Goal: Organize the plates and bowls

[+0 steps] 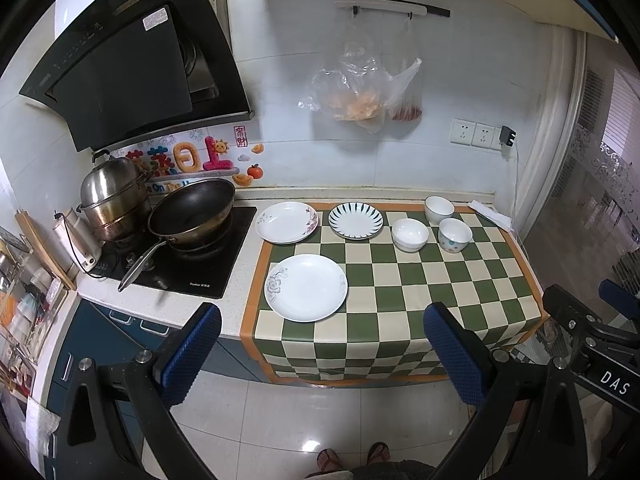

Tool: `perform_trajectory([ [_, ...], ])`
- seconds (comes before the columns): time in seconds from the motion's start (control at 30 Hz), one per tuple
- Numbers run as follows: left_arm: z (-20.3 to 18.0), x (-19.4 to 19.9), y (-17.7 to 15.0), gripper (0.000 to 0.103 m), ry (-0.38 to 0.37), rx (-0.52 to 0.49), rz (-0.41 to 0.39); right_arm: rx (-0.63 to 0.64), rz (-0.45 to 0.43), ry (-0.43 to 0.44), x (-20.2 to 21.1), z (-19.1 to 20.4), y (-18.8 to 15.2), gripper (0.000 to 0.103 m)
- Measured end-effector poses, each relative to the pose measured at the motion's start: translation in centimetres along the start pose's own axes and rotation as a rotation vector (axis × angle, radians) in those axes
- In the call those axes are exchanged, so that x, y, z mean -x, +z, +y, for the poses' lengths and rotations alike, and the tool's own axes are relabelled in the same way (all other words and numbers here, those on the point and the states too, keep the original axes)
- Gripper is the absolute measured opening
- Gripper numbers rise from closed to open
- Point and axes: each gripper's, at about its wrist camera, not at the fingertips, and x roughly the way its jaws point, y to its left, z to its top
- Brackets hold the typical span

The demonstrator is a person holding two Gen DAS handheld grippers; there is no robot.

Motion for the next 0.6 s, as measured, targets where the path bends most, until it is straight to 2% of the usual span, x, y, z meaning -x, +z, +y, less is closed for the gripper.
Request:
perform_trajectory([
  [0.6,0.96,-0.3,-0.53,0.103,-0.003,0.004,-0.002,0.001,0.001,0.001,-0.04,0.15,0.01,0.103],
])
